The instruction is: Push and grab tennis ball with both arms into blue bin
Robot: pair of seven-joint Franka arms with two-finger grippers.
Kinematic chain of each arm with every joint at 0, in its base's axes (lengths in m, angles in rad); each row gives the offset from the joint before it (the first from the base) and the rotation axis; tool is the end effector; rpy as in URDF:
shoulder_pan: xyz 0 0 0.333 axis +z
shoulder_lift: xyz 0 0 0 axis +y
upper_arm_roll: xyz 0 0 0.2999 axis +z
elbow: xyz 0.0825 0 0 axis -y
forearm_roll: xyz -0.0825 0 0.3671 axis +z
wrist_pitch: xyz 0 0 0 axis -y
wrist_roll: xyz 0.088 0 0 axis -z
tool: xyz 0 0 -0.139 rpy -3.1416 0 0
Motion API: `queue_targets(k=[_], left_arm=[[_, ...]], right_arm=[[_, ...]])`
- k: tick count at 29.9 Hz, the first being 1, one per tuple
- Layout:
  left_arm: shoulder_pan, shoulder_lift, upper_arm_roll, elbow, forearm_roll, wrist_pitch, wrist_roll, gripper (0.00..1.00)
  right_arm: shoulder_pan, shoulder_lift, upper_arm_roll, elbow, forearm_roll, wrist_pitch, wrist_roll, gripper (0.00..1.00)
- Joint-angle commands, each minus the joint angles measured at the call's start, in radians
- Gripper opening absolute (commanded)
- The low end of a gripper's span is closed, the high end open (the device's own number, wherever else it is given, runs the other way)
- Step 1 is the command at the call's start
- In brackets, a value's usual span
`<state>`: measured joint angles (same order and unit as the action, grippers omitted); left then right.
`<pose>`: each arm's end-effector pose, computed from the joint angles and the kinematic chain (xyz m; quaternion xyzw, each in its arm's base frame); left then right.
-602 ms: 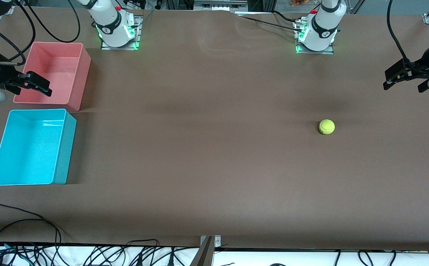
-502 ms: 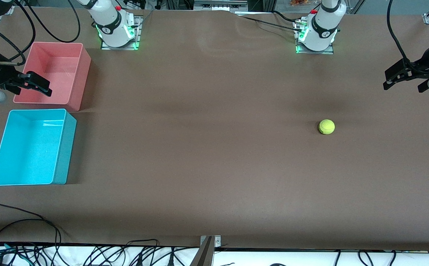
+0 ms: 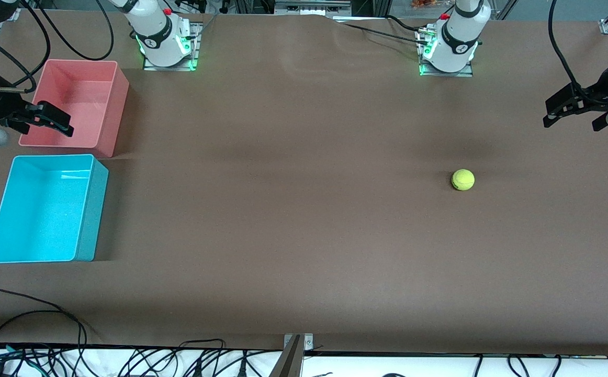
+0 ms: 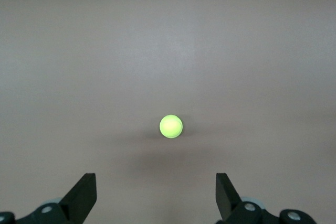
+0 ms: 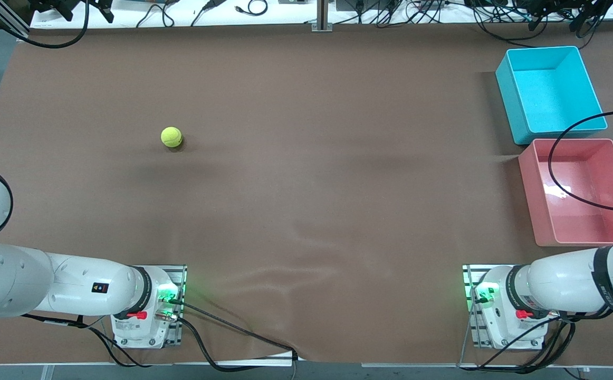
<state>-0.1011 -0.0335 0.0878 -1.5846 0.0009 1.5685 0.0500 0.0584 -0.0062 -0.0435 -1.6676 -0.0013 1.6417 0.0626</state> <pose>0.5282 -0.0062 0.5877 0.9995 -0.0317 0.0087 0.0009 0.5389 0.0078 0.5416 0.9997 -0.0238 -0.0098 0.0009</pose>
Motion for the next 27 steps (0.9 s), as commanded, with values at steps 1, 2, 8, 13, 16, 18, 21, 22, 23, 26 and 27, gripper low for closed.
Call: queue_targets(k=[1, 2, 8, 13, 16, 18, 21, 22, 23, 26, 27], left_arm=[[0.009, 0.015, -0.003, 0.034, -0.012, -0.01, -0.001, 1.0], [0.009, 0.015, -0.003, 0.034, -0.012, -0.01, -0.001, 1.0], [0.009, 0.015, -0.003, 0.034, -0.012, -0.01, 0.001, 1.0], [0.011, 0.015, -0.003, 0.034, -0.012, -0.01, 0.001, 1.0], [0.008, 0.017, -0.003, 0.032, -0.01, -0.01, 0.001, 1.0], [0.008, 0.018, -0.003, 0.034, -0.01, -0.01, 0.001, 1.0], [0.009, 0.018, -0.003, 0.034, -0.01, -0.01, 0.001, 1.0], [0.009, 0.018, -0.003, 0.034, -0.01, -0.01, 0.002, 1.0], [0.009, 0.018, -0.003, 0.034, -0.01, -0.01, 0.004, 1.0], [0.009, 0.02, -0.003, 0.032, -0.009, -0.01, 0.011, 1.0], [0.012, 0.018, -0.003, 0.032, -0.012, -0.01, 0.016, 1.0]], right_arm=[[0.008, 0.009, 0.001, 0.031, -0.008, -0.023, 0.01, 1.0], [0.009, 0.009, 0.001, 0.032, -0.008, -0.022, 0.01, 1.0], [0.008, 0.009, 0.001, 0.031, -0.008, -0.023, 0.01, 1.0], [0.009, 0.009, 0.001, 0.031, -0.008, -0.023, 0.01, 1.0], [0.009, 0.009, 0.001, 0.031, -0.008, -0.023, 0.008, 1.0], [0.009, 0.009, 0.001, 0.031, -0.008, -0.023, 0.008, 1.0], [0.009, 0.009, 0.002, 0.032, -0.008, -0.023, 0.008, 1.0], [0.009, 0.009, 0.002, 0.032, -0.008, -0.023, 0.008, 1.0], [0.009, 0.009, 0.004, 0.032, -0.008, -0.023, 0.008, 1.0], [0.011, 0.009, 0.004, 0.032, -0.008, -0.023, 0.008, 1.0], [0.011, 0.009, 0.004, 0.032, -0.008, -0.023, 0.008, 1.0]])
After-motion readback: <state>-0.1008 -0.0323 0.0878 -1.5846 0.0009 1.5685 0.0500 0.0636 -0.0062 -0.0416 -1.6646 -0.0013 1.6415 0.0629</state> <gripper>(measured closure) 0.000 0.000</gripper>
